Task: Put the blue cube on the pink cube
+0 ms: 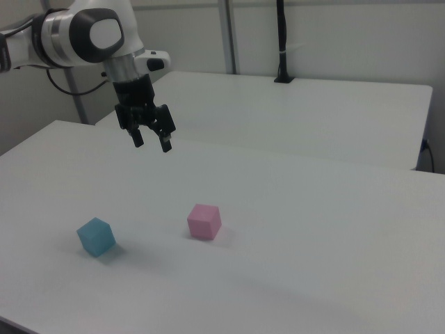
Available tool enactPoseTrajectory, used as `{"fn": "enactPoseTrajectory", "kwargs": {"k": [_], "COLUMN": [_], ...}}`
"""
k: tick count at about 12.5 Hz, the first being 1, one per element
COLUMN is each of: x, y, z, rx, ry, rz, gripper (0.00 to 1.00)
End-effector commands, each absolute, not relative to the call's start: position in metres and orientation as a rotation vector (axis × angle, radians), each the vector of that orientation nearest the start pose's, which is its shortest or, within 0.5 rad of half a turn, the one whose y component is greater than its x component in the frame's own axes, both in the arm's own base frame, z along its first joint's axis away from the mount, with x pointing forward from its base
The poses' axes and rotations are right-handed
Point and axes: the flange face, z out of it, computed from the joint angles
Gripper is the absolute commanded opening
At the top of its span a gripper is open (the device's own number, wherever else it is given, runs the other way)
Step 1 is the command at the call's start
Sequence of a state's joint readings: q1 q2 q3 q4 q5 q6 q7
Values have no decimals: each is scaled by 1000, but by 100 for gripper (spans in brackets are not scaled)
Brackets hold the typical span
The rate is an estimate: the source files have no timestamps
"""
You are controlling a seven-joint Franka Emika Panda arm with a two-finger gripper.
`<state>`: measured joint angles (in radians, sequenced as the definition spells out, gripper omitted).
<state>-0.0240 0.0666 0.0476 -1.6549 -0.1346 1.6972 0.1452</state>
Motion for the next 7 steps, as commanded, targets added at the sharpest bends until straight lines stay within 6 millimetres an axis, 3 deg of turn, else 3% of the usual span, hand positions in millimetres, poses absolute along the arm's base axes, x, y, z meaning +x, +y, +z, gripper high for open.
{"fn": "enactPoseTrajectory", "kwargs": {"k": [1, 7], "x": [578, 578], "y": [2, 3], "z": [560, 558], "rx": [-3253, -3252], "ry": [142, 115], "rz": [58, 65], "gripper": [100, 100]}}
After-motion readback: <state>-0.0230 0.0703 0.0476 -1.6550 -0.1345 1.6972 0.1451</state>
